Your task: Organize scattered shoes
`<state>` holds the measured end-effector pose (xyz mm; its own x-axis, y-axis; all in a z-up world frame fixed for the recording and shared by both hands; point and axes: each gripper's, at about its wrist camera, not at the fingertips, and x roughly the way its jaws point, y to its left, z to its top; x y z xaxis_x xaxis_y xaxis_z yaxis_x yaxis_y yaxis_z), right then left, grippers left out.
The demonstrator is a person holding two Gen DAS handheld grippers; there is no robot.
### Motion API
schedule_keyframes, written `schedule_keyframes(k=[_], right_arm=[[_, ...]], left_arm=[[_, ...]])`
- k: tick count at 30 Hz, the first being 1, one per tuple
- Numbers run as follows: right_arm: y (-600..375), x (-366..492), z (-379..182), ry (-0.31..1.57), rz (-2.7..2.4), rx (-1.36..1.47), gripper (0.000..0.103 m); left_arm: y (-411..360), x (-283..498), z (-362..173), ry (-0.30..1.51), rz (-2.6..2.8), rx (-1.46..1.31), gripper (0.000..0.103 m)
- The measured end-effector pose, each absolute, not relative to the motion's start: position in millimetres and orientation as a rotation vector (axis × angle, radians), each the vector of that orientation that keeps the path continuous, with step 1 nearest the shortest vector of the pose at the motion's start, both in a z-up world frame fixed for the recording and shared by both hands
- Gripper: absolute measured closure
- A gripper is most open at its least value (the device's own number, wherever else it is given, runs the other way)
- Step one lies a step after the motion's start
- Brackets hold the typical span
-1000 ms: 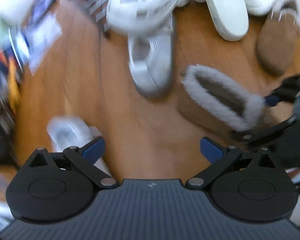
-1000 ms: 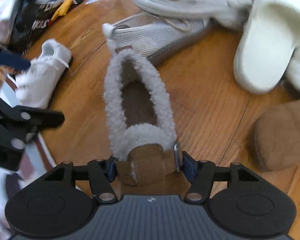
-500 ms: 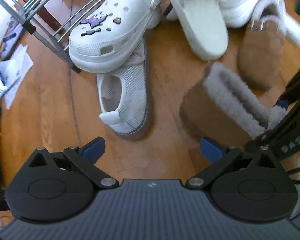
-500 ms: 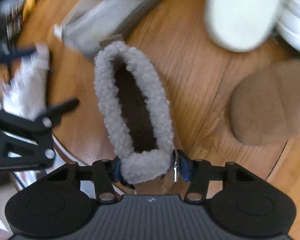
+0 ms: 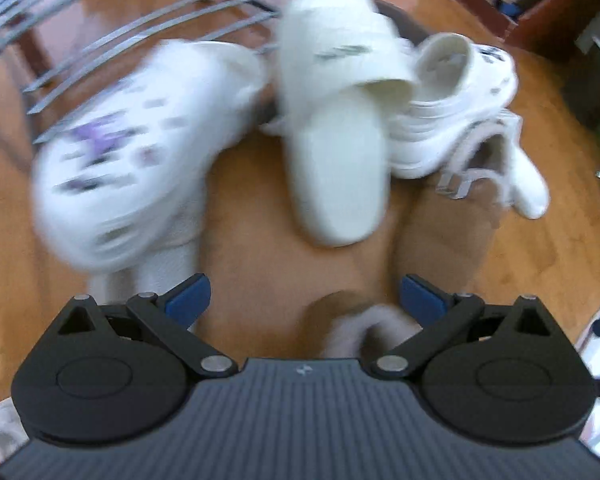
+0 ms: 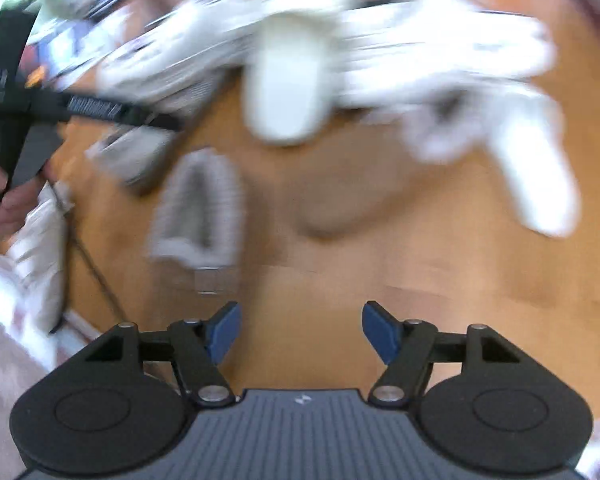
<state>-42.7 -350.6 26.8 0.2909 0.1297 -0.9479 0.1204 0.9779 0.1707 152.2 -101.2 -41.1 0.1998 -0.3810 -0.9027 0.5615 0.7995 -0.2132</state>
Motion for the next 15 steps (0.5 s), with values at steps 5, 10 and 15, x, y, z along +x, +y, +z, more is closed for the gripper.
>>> schedule_keyframes(k=[5,10,15], right_arm=[[-373.7,-75.2,-21.9,1.308,-0.057,0.39,0.045],[-401.2,-36.4,-40.5,1.17,-0.14,0.603,0.028],[-447.3,-29.3,-30.0,1.112,-0.275,0.539,0.021]], left_arm=[[-160.9,139.7,-50.3,1.238,-0.635,0.145,0.0],[-216.9,130.2,-60.8,1.191,-0.573,0.199,0.0],[-252.7,140.1,-72.2,1.225,-0.481,0.157,0.0]])
